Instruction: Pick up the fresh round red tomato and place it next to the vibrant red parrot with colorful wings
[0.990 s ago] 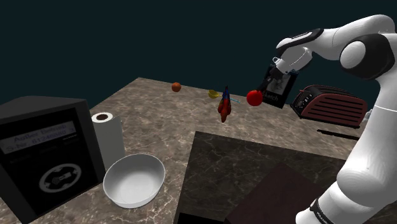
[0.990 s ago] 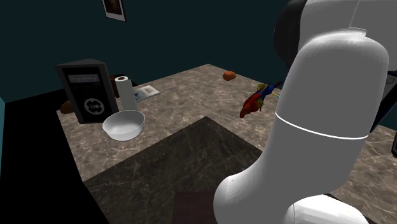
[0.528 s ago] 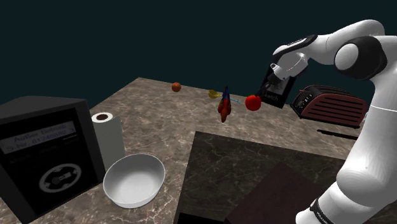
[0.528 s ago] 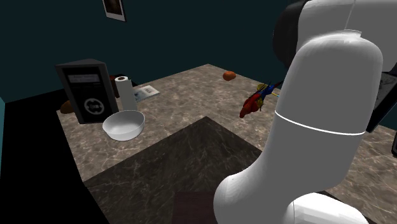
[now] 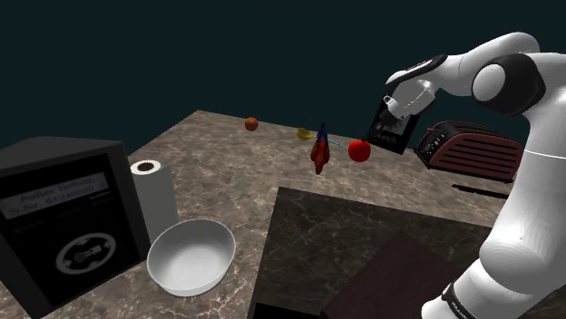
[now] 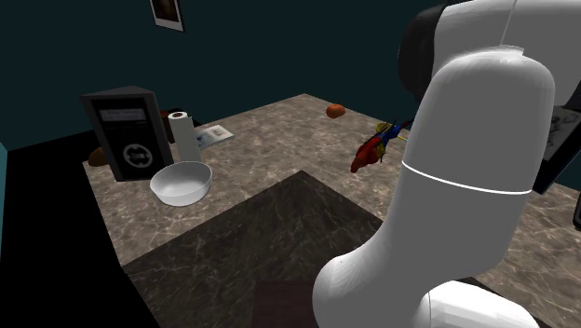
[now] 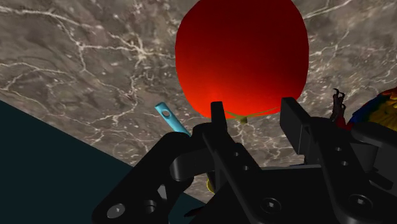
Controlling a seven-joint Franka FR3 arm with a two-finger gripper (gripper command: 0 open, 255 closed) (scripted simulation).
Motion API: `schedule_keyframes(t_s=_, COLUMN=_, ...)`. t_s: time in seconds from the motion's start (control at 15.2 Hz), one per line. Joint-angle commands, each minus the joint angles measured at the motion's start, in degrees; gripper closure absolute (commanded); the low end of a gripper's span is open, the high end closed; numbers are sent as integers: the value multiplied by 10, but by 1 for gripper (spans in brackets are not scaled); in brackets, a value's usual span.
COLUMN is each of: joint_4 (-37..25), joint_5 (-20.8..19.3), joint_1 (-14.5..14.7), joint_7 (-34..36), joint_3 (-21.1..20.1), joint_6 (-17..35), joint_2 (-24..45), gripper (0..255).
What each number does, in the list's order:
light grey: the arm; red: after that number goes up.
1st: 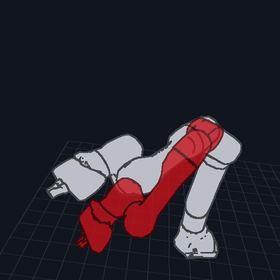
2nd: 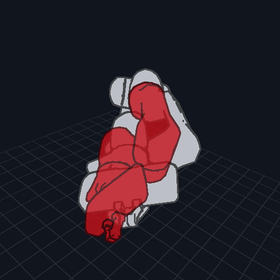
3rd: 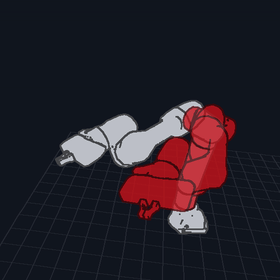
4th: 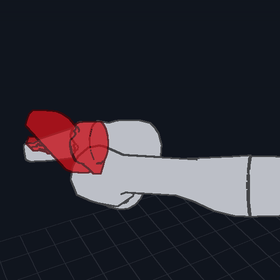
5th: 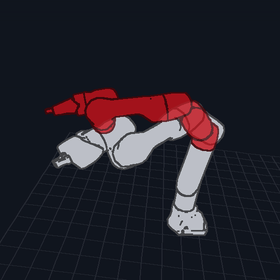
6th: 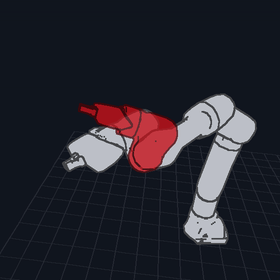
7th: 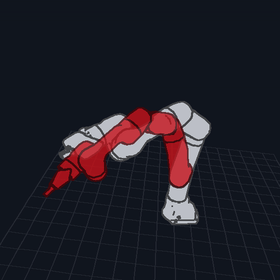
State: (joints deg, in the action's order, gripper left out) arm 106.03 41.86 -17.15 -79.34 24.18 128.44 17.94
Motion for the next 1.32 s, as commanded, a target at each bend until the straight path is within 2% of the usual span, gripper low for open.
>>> schedule_keyframes(t_s=0.0, joint_4=0, joint_5=0, joint_1=0, joint_7=0, joint_3=0, joint_6=0, joint_2=0, gripper=255)
schedule_keyframes(t_s=0.13, joint_4=0, joint_5=0, joint_1=0, joint_7=0, joint_3=0, joint_6=0, joint_2=0, gripper=255)
schedule_keyframes(t_s=0.2, joint_4=0, joint_5=0, joint_1=0, joint_7=0, joint_3=0, joint_6=0, joint_2=0, gripper=0)
schedule_keyframes(t_s=0.53, joint_4=0, joint_5=0, joint_1=0, joint_7=0, joint_3=0, joint_6=0, joint_2=0, gripper=0)
schedule_keyframes(t_s=0.79, joint_4=-3, joint_5=-37, joint_1=-4, joint_7=20, joint_3=18, joint_6=-43, joint_2=-46, gripper=0)
schedule_keyframes(t_s=1.25, joint_4=-3, joint_5=-37, joint_1=-4, joint_7=20, joint_3=18, joint_6=-43, joint_2=-46, gripper=0)
